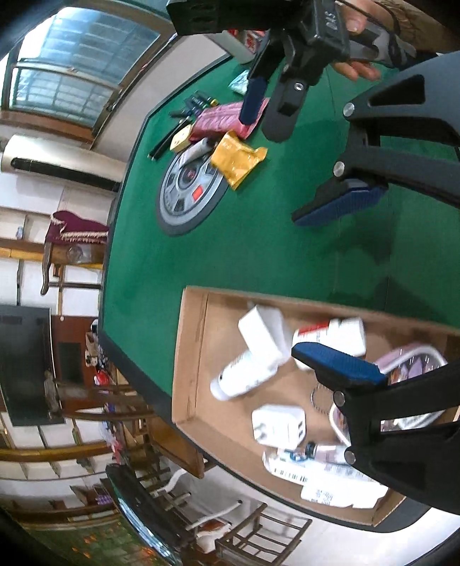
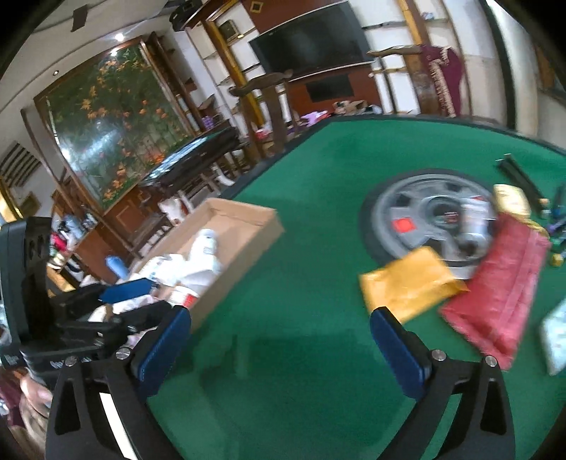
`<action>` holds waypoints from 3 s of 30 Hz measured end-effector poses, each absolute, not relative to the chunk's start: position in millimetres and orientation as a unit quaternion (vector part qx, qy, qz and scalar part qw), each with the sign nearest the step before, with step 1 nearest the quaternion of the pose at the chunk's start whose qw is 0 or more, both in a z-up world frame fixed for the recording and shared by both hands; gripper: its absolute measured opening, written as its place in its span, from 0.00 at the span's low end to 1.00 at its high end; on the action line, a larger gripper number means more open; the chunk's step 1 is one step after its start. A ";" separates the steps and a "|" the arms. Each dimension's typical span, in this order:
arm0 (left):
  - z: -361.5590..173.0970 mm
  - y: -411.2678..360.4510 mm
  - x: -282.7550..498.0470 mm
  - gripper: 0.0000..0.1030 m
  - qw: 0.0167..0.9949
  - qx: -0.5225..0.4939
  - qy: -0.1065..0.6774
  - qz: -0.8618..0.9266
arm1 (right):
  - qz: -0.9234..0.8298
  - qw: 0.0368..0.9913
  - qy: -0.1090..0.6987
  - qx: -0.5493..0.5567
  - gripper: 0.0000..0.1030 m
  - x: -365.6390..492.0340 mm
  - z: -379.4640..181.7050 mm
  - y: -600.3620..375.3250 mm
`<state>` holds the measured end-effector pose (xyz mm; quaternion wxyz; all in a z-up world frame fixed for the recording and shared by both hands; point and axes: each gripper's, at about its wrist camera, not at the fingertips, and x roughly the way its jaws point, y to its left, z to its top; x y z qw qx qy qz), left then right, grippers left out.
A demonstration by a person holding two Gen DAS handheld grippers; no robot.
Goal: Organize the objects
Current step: 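Move both grippers back over the table toward the foil packets, then grasp the yellow foil packet with the left gripper, then grasp the red foil bag with the right gripper while the left gripper holds the yellow packet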
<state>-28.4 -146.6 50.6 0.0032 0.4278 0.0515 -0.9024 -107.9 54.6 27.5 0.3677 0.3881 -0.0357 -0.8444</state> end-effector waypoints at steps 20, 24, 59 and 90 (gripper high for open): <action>16.7 -26.4 -107.9 0.67 -0.107 0.475 -0.018 -0.873 | -0.923 0.161 -0.051 0.346 1.00 -146.4 33.2 173.7; 11.8 -10.6 -127.8 0.67 -0.139 0.472 -0.048 -0.869 | -0.925 0.156 -0.060 0.342 1.00 -145.7 34.9 177.5; -20.0 -8.7 -121.4 0.42 -0.117 0.504 -0.037 -0.855 | -0.906 0.141 -0.100 0.386 1.00 -161.2 19.1 193.8; -22.7 -18.3 -103.5 0.43 -0.117 0.475 -0.033 -0.871 | -0.848 0.224 0.030 0.480 0.63 -159.2 -19.1 124.4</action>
